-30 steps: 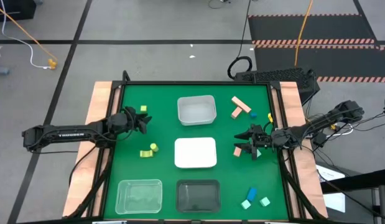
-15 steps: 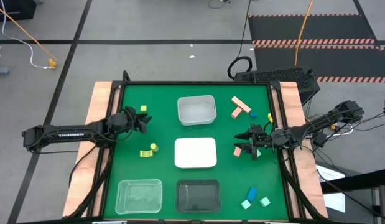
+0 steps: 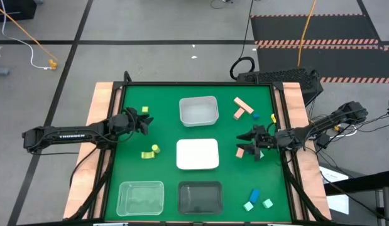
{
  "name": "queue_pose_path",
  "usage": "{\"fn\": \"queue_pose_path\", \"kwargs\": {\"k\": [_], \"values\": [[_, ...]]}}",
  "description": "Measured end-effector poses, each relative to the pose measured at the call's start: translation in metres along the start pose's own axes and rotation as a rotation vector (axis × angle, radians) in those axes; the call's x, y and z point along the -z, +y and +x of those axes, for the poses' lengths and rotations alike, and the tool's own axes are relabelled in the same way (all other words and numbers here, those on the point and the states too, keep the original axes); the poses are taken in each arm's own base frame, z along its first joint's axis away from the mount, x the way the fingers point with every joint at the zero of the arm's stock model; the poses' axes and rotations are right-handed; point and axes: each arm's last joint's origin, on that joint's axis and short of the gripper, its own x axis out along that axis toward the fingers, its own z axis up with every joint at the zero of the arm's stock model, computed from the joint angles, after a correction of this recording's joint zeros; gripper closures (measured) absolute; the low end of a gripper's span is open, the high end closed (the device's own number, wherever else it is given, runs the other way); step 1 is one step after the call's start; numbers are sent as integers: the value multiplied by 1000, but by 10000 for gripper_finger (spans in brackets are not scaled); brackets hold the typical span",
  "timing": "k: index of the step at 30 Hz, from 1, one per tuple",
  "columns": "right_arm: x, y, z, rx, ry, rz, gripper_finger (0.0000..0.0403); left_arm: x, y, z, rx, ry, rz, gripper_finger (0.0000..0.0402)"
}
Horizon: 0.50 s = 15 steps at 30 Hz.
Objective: Sort & place blocks by color
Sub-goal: Put the top brown block into the gray bin
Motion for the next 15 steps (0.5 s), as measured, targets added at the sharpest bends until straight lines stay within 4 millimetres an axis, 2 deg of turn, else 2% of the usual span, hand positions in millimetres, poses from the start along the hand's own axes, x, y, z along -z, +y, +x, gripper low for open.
{"fn": "queue_pose_path", "kwargs": {"k": [8,13,15], "values": [[-14,7,-1,-59,-142,3,181,0,0,0,0,-1,-1,227],[-18,3,0,45,-189,-101,181,0,0,0,0,0,0,227],[-28,5,2,86,-236,-143,181,0,0,0,0,-1,0,227]]}}
